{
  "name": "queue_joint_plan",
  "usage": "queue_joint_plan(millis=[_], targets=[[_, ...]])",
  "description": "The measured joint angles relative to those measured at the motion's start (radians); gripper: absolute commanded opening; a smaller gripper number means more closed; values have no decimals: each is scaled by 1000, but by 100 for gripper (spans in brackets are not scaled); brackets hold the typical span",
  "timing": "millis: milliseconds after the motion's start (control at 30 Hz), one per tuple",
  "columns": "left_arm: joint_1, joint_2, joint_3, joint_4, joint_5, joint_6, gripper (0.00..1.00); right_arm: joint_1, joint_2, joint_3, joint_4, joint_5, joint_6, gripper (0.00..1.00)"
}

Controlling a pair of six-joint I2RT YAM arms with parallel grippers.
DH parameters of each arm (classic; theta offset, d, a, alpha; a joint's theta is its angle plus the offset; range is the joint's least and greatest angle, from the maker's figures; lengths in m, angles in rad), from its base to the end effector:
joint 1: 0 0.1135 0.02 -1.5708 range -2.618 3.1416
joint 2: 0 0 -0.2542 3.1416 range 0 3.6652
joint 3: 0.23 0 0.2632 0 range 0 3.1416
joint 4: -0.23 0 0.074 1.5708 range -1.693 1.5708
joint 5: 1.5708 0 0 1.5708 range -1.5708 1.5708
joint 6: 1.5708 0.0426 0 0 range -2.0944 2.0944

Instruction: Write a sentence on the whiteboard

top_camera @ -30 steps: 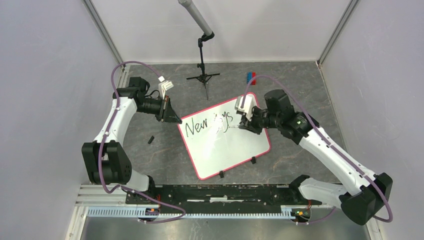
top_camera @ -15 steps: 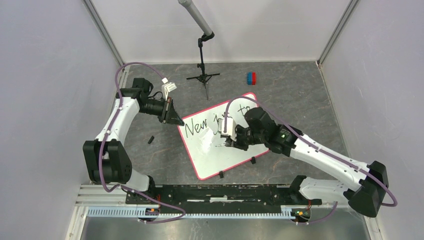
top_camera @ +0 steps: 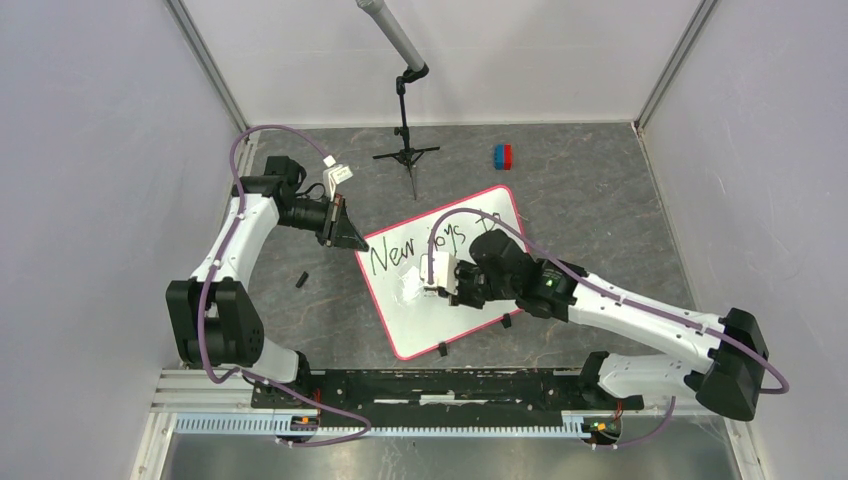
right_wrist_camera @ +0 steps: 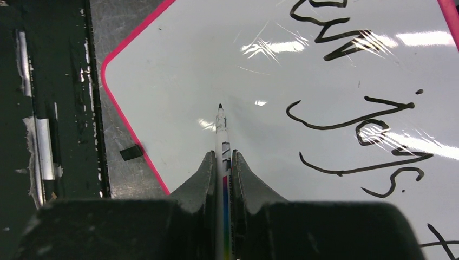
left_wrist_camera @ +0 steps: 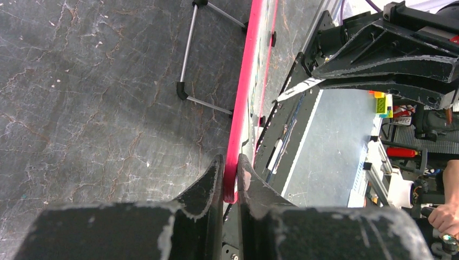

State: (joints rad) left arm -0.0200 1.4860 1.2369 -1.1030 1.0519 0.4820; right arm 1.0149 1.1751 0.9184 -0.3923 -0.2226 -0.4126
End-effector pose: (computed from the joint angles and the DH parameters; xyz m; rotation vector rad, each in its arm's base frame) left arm 0.2815 -0.0426 0.2689 0.7428 2.2823 -1.2933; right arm 0.1383 0.2404 0.2712 -1.5740 1.6259 0.5740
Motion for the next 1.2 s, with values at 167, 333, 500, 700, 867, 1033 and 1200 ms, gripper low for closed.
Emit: queue_joint_plan(millis=[167, 333, 500, 700, 867, 1033, 1200], targets=[[0, 0, 0, 0, 0, 0, 2, 0, 6, 0, 11, 54, 0, 0], [0, 0, 0, 0, 0, 0, 2, 0, 20, 0, 26, 99, 0, 0], [0, 0, 0, 0, 0, 0, 2, 0, 32, 0, 41, 115, 0, 0], [0, 2, 0, 0, 0, 0, 3, 1, 38, 0, 48, 108, 0, 0], [0, 9, 0, 1, 2, 0, 2, 6, 47, 0, 50, 92, -6, 0], [0, 10, 0, 1, 3, 0, 2, 11, 50, -1, 50, 82, -20, 0], [0, 10, 0, 2, 2, 0, 3, 13, 49, -23, 52, 68, -29, 0]])
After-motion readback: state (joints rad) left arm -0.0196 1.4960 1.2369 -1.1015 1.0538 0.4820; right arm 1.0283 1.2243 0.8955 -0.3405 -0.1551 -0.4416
